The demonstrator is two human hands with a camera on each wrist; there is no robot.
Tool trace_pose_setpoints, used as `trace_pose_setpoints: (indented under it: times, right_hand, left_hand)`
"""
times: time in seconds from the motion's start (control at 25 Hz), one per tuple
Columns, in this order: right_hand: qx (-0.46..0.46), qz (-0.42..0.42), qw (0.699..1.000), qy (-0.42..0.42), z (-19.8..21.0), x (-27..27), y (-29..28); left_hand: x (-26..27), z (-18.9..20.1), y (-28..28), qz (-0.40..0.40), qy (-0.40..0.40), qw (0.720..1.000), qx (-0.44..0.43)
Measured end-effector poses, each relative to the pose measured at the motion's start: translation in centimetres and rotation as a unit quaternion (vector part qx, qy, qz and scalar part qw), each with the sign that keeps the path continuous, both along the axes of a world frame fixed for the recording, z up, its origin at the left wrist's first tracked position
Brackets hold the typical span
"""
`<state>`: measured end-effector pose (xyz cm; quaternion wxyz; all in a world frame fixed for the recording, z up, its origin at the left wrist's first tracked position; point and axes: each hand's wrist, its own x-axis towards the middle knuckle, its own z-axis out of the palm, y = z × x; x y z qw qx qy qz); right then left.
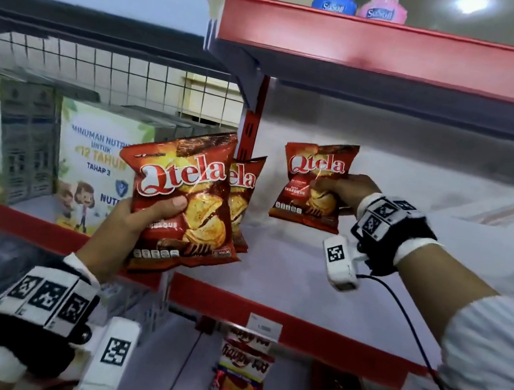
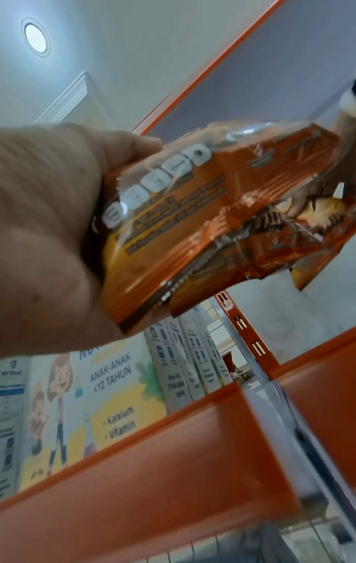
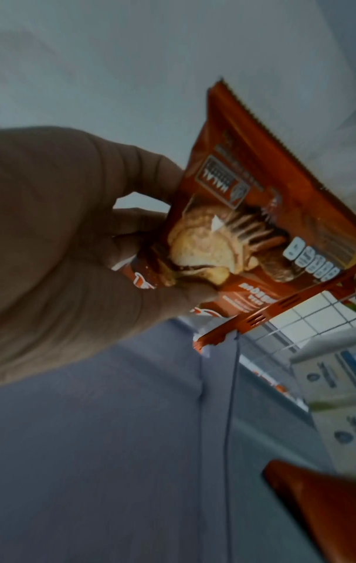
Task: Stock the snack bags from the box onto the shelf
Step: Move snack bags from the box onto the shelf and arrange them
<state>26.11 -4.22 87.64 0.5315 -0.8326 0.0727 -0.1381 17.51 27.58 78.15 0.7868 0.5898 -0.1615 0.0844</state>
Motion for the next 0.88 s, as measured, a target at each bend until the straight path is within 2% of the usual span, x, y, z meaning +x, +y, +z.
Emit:
trace_pose_setpoints:
  times: [0.2, 0.44, 0.68, 0.84, 0.88]
  right_hand:
    - [-0.028, 0.008, 0.996, 0.082, -2.7, 6.0, 3.5]
    - [-0.055, 0.018, 0.989, 0.133, -5.8, 9.0, 5.3]
    - [-0.078, 0.004, 0.991, 0.112, -7.3, 9.7, 4.7]
    - [-0.167, -0.026, 0.979, 0.111, -4.8, 7.2, 3.6]
    - [-0.148, -0.023, 0.984, 0.094, -3.8, 6.0, 3.3]
  left_hand:
    - [3.3, 0.5, 1.5, -0.030, -0.003, 0.999, 0.018]
    - [4.0, 0.0, 1.4, -0.066, -0.015, 0.997, 0.036]
    - [3.5, -0.8, 1.2, -0.063, -0.016, 0.997, 0.039]
    - [3.5, -0.9, 0.6, -0.049, -0.008, 0.998, 0.040]
    - [3.6, -1.0, 0.3, -0.047, -0.001, 0.998, 0.038]
